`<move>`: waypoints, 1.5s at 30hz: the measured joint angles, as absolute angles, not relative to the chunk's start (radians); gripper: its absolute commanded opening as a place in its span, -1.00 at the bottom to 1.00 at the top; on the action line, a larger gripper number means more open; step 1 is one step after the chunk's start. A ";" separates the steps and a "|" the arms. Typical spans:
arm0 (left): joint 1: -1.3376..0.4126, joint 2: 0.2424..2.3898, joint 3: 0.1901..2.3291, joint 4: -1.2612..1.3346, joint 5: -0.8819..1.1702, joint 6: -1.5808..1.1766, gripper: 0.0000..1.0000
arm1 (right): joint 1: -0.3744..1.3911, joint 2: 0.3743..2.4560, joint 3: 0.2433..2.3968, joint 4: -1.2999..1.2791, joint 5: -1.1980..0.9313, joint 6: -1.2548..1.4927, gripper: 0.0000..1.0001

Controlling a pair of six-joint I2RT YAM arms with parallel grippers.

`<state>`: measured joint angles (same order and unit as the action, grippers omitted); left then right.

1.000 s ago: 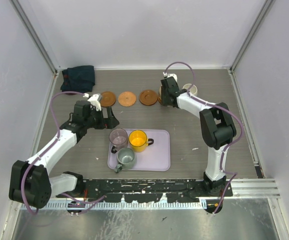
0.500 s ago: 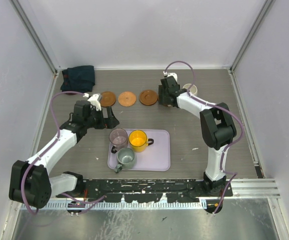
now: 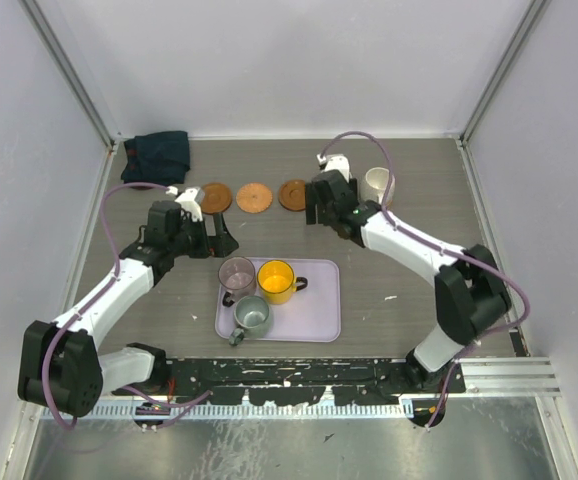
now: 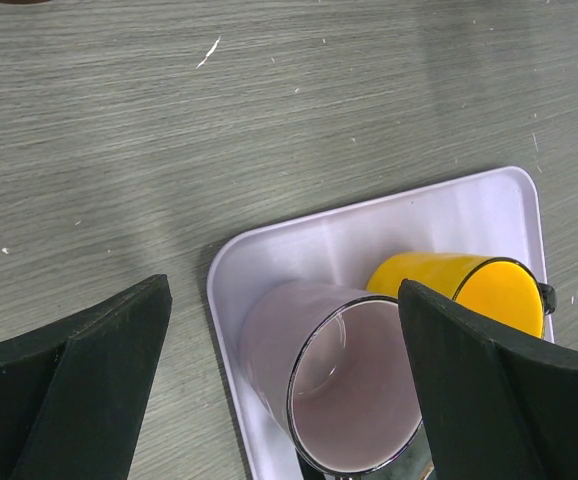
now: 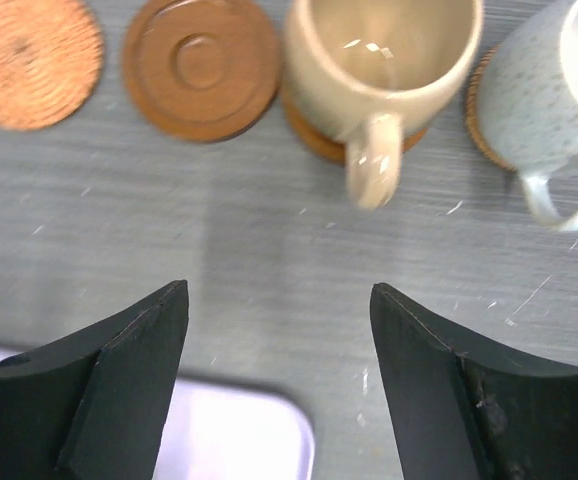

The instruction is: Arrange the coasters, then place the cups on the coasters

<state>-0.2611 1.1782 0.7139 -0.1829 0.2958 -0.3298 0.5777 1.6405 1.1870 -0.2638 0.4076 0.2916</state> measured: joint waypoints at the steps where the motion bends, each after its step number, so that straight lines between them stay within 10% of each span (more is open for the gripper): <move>1: -0.261 1.178 0.714 -0.183 0.296 -0.330 0.96 | 0.604 1.607 1.167 -0.265 0.411 0.292 0.50; 15: -0.261 1.177 0.704 -0.172 0.296 -0.330 0.96 | 0.816 1.288 0.840 -0.282 0.200 0.243 0.44; 27: -0.262 1.171 0.695 -0.169 0.294 -0.330 0.96 | 0.857 1.304 0.819 -0.294 -0.039 0.129 0.46; 45: -0.262 1.169 0.694 -0.170 0.282 -0.330 0.96 | 0.863 1.503 0.871 -0.294 -0.118 0.047 -0.01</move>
<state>-0.2619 1.1694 0.6945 -0.1699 0.2821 -0.3302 0.8631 1.5028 0.8707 -0.2935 -0.1184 0.0467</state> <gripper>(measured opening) 0.980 0.575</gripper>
